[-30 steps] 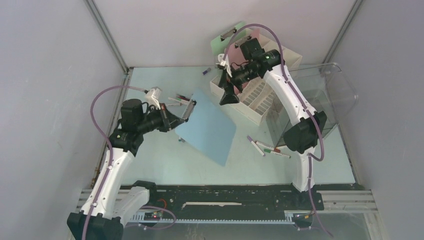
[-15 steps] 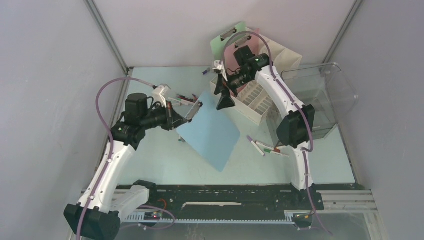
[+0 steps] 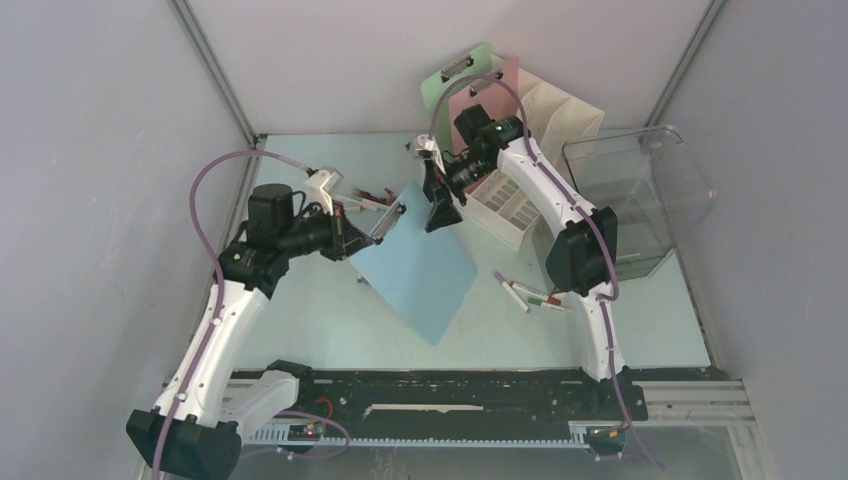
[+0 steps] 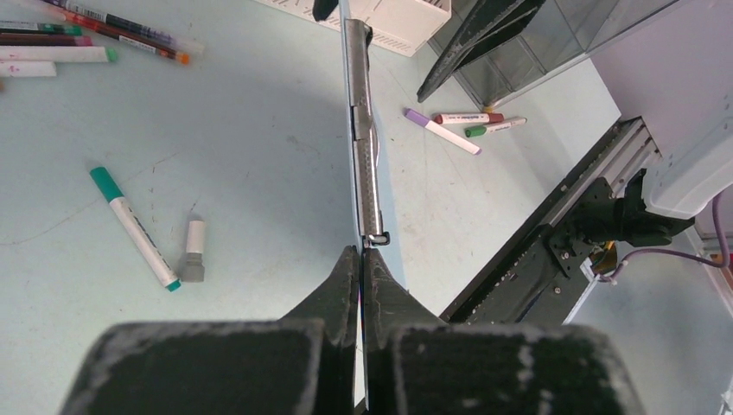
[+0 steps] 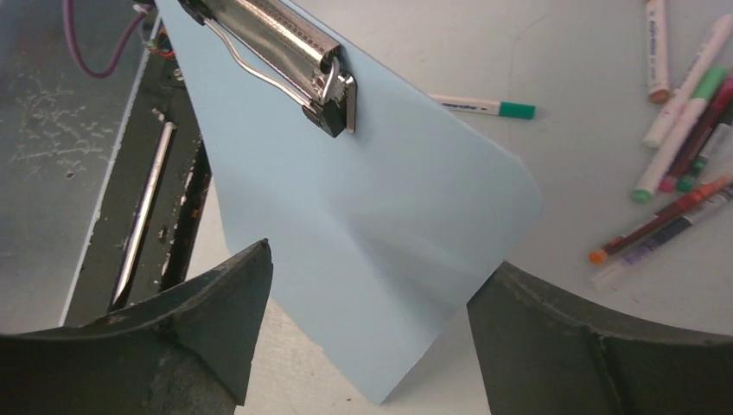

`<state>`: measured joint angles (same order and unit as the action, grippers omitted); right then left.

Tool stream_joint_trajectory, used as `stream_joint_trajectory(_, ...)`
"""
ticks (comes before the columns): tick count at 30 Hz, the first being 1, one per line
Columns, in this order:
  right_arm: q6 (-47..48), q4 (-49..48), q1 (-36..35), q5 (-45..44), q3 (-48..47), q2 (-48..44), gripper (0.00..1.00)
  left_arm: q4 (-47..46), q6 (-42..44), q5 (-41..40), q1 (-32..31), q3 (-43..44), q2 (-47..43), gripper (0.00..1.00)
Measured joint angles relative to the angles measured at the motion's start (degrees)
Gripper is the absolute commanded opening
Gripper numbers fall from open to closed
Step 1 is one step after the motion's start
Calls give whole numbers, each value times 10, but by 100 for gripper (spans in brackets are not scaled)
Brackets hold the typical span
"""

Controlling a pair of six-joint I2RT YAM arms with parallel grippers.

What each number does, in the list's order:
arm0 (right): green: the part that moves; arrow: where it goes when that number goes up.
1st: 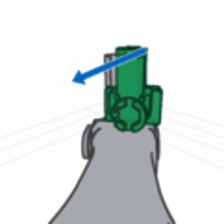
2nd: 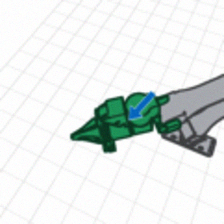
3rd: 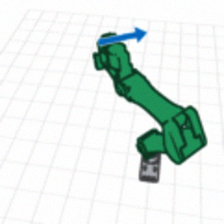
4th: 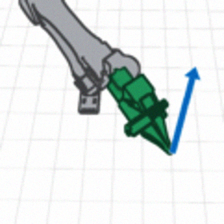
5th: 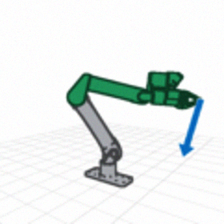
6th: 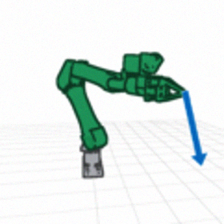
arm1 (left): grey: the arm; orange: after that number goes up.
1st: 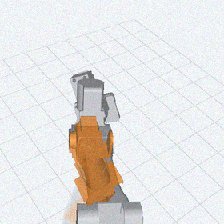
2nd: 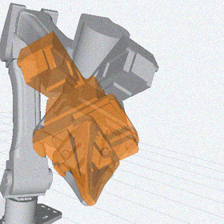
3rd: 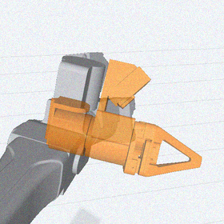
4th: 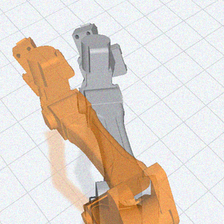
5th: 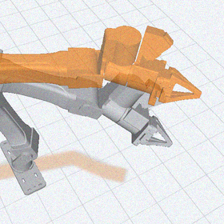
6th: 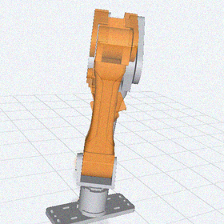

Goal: Organize the desk
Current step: Pick up the folder from the center of the board, then place the folder in the storage box.

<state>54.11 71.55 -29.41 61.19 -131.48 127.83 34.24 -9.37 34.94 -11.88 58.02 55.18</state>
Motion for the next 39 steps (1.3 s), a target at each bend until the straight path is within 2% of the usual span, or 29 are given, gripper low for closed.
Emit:
stream_joint_trajectory(2, 13, 13, -2, 8, 8, 0, 75, 6, 4, 3, 0, 3, 0, 0)
stream_joint_trajectory(7, 29, 30, -9, 20, 30, 0, 44, 15, 10, 13, -3, 7, -13, 0)
stream_joint_trajectory(12, 21, 37, -3, 40, 31, 0, 5, 15, 13, 11, -3, 7, -27, 0)
stream_joint_trajectory(13, 21, 41, -2, 46, 31, 0, 0, 12, 15, 7, -3, 7, -29, 0)
stream_joint_trajectory(15, 16, 50, 2, 58, 33, -2, 0, 3, 15, -3, -2, 7, -31, 5)
stream_joint_trajectory(18, 15, 63, 4, 65, 38, -11, 0, -5, 13, -18, -1, 7, -37, 30)
stream_joint_trajectory(24, 11, 77, 5, 71, 46, -40, 0, -37, 6, -57, -1, -10, -81, 71)
stream_joint_trajectory(26, 11, 86, 6, 69, 46, -50, 0, -54, 2, -74, -1, -28, -114, 92)
stream_joint_trajectory(27, 11, 91, 8, 68, 47, -54, 0, -64, -1, -83, -1, -38, -132, 99)
stream_joint_trajectory(34, 8, 132, 28, 62, 54, -97, 0, -145, -32, -135, -2, -130, -293, 100)
stream_joint_trajectory(39, -4, 156, 34, 57, 57, -129, 0, -206, -57, -131, -2, -194, -336, 100)
